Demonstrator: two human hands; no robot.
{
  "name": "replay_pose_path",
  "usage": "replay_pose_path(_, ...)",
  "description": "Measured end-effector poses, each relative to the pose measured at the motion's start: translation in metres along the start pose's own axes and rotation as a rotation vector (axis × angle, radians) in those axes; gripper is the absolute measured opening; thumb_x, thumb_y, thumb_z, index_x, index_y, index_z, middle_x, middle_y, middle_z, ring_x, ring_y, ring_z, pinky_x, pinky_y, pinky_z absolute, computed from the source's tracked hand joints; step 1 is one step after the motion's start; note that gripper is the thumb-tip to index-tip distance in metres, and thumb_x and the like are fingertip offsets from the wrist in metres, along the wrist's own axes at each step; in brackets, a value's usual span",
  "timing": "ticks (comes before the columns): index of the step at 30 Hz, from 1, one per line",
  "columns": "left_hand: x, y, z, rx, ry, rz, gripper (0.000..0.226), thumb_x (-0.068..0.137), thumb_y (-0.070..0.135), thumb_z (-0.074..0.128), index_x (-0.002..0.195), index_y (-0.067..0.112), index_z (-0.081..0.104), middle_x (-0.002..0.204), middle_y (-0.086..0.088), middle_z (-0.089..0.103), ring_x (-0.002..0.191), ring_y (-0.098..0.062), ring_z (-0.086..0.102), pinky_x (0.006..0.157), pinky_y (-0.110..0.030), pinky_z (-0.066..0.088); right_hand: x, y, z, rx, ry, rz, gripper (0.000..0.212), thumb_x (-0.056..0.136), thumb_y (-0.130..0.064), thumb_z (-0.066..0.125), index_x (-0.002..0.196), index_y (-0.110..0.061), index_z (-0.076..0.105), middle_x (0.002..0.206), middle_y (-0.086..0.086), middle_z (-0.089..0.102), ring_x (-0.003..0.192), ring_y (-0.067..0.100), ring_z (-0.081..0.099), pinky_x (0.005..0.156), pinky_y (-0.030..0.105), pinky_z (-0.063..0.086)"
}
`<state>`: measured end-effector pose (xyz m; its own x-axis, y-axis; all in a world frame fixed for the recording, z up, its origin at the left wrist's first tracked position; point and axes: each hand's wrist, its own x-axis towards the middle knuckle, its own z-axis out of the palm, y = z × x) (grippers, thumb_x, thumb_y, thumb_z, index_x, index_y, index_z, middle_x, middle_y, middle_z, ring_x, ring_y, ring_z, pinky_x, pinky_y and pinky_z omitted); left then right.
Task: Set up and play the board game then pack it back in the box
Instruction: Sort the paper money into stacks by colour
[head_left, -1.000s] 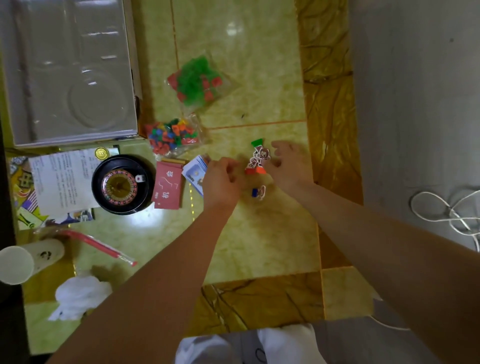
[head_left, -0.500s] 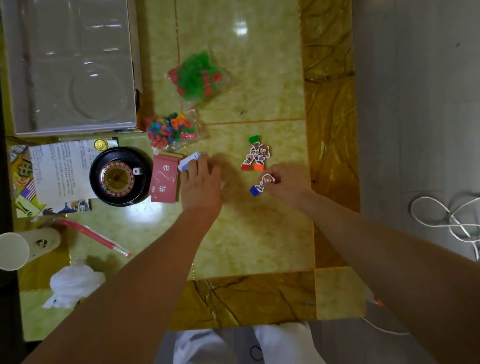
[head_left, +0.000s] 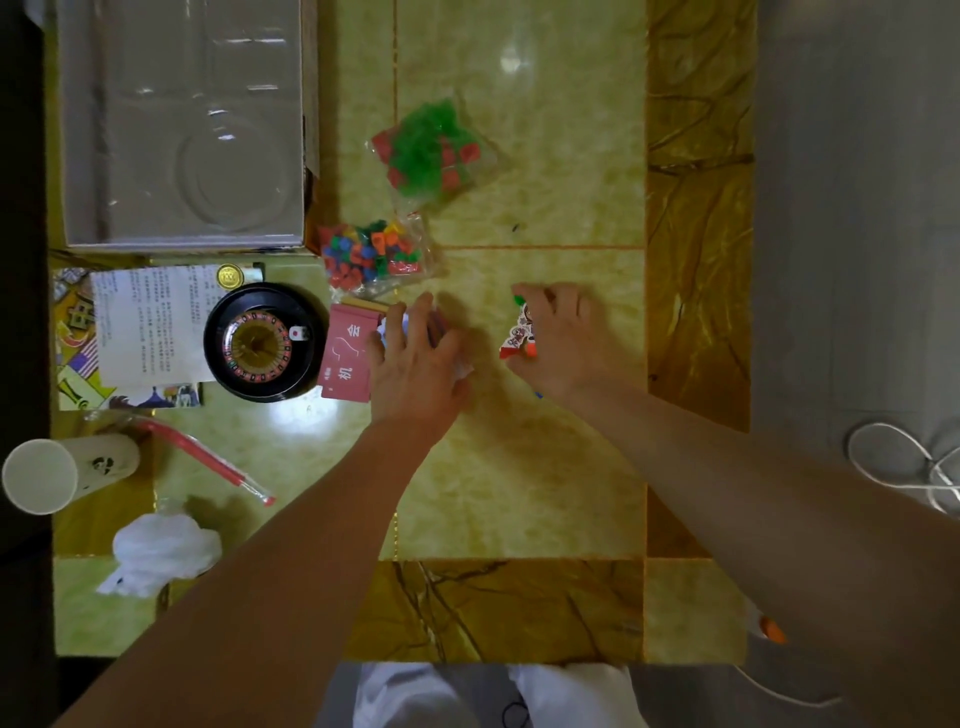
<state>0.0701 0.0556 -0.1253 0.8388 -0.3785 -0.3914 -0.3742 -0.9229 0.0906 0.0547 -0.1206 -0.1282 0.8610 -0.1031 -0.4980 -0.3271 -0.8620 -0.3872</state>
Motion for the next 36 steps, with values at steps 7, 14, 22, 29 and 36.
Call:
replay_pose_path(7,-0.010,-0.018,-0.003,-0.163,0.092,0.053,0.030,0.075,0.026,0.071,0.103,0.020,0.065,0.146,-0.015,0.037,0.130,-0.042,0.034,0.100,-0.051,0.033,-0.011,-0.005,-0.007,0.062,0.012,-0.024,0.077,0.080,-0.036,0.070,0.146,-0.028,0.031,0.138,0.006,0.030,0.130,0.024,0.026,0.104,0.030,0.026)
replay_pose_path(14,-0.016,-0.068,-0.015,-0.325,0.165,-0.080,0.035,0.079,0.007,0.061,0.114,0.010,0.062,0.115,-0.020,0.051,0.097,-0.039,0.052,0.078,-0.043,0.046,0.003,-0.054,-0.014,0.300,0.042,-0.081,0.031,0.092,-0.024,0.060,0.123,-0.020,0.058,0.121,0.001,0.054,0.101,0.016,0.057,0.082,0.021,0.041)
replay_pose_path(22,-0.029,-0.113,-0.014,-0.210,0.126,0.043,0.031,0.072,0.014,0.065,0.103,0.009,0.062,0.102,-0.019,0.051,0.090,-0.037,0.050,0.069,-0.042,0.043,0.005,-0.099,0.048,0.042,-0.061,-0.063,0.085,0.073,-0.029,0.081,0.144,-0.019,0.035,0.137,0.013,0.032,0.129,0.030,0.030,0.102,0.036,0.033)
replay_pose_path(29,-0.016,-0.113,-0.006,-0.252,0.037,0.144,0.040,0.080,0.013,0.064,0.121,0.015,0.062,0.112,-0.019,0.050,0.095,-0.036,0.050,0.075,-0.042,0.045,0.012,-0.095,0.054,0.137,0.038,0.018,0.081,0.071,-0.012,0.076,0.141,-0.015,0.035,0.132,0.013,0.033,0.123,0.030,0.033,0.095,0.034,0.037)
replay_pose_path(36,-0.014,-0.113,-0.015,-0.393,0.000,0.092,0.032,0.084,0.007,0.057,0.115,0.009,0.062,0.114,-0.016,0.052,0.097,-0.034,0.053,0.074,-0.040,0.044,0.008,-0.100,0.055,0.238,0.244,0.124,0.087,0.073,-0.034,0.076,0.142,-0.005,0.031,0.125,0.015,0.041,0.114,0.029,0.040,0.090,0.040,0.042)
